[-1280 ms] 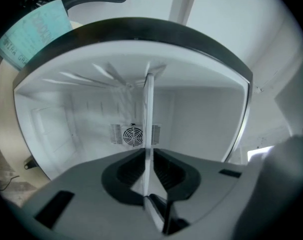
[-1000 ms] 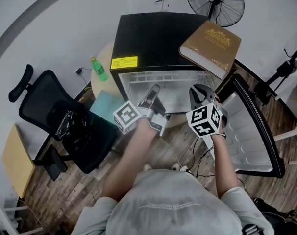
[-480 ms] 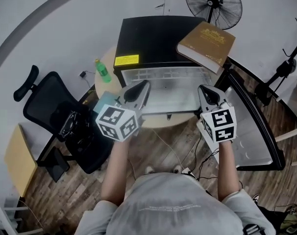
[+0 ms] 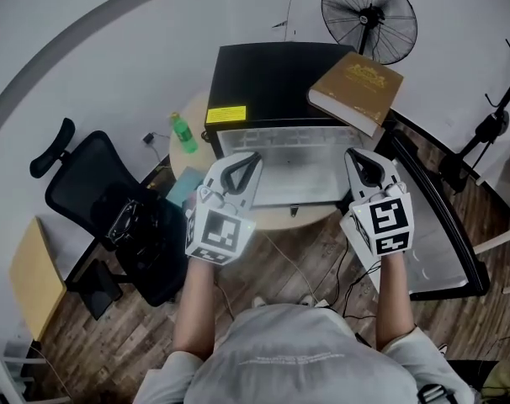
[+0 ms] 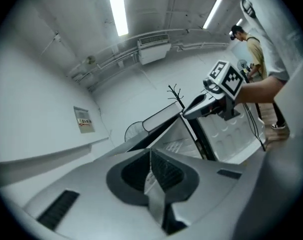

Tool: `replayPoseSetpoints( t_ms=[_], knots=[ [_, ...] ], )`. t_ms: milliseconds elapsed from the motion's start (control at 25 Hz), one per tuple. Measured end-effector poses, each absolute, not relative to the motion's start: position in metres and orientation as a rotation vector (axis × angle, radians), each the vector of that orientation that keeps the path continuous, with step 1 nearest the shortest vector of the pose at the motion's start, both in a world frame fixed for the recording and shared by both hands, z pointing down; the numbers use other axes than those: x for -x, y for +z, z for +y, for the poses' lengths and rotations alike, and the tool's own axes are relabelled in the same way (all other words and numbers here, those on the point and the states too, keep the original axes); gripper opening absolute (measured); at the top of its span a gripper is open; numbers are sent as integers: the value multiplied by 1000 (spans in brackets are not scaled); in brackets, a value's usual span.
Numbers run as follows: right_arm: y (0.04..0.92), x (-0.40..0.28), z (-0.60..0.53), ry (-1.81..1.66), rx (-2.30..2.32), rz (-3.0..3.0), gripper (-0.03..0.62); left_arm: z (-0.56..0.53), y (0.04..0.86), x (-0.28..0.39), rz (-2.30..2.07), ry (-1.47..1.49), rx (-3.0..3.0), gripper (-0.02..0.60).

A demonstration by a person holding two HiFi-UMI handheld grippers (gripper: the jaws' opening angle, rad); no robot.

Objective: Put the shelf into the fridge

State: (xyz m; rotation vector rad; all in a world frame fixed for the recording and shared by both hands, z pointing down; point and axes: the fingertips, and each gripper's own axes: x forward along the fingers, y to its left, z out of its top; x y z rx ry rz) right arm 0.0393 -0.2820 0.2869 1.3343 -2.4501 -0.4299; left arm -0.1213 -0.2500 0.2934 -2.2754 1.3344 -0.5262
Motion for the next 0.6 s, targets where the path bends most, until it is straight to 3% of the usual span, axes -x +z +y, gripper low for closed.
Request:
replayPoseSetpoints(
  t_ms=[600],
  knots=[
    [307, -34, -286, -457, -1267, -2366, 15, -256, 304, 130, 1348, -588, 2222, 23]
  ],
)
